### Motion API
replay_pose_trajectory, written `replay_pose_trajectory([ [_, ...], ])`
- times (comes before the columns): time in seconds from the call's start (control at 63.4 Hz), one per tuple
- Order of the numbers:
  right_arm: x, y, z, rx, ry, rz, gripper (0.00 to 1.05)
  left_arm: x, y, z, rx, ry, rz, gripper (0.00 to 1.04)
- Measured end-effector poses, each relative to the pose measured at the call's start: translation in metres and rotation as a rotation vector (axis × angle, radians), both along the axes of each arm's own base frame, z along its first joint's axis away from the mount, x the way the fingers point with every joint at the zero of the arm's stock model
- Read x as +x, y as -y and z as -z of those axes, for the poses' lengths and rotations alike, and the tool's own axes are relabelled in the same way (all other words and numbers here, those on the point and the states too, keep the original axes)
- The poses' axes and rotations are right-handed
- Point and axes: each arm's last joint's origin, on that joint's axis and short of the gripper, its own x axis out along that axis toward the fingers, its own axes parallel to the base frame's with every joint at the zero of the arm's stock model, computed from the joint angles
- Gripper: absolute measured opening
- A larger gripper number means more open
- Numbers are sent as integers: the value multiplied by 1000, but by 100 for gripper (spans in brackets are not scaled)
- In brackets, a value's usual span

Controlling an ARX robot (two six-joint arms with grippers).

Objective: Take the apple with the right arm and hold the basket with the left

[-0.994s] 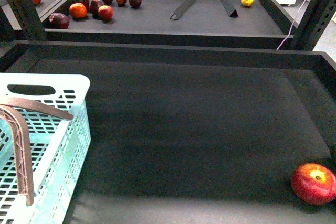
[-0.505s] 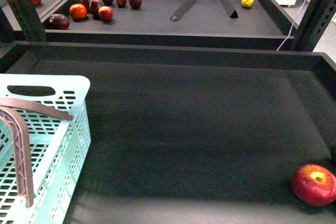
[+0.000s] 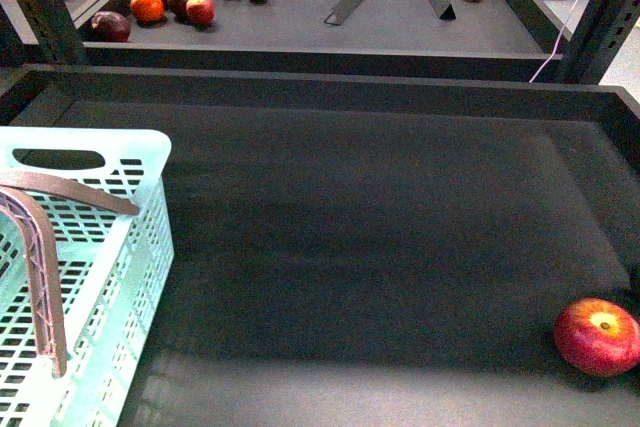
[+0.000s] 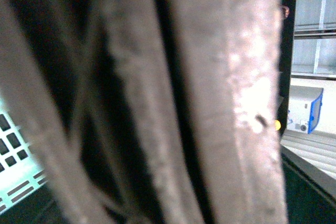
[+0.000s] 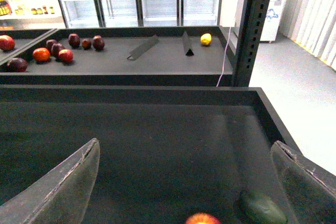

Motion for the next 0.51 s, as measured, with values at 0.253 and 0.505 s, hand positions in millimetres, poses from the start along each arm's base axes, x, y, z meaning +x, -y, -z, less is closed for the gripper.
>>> replay_pose_trajectory([
  [0.253, 0, 0, 0, 0, 0, 0, 96, -2, 1, -2, 11, -23, -4, 36],
  [0.505, 0, 0, 0, 0, 0, 0, 96, -5, 11, -20, -13, -23, 10, 15],
])
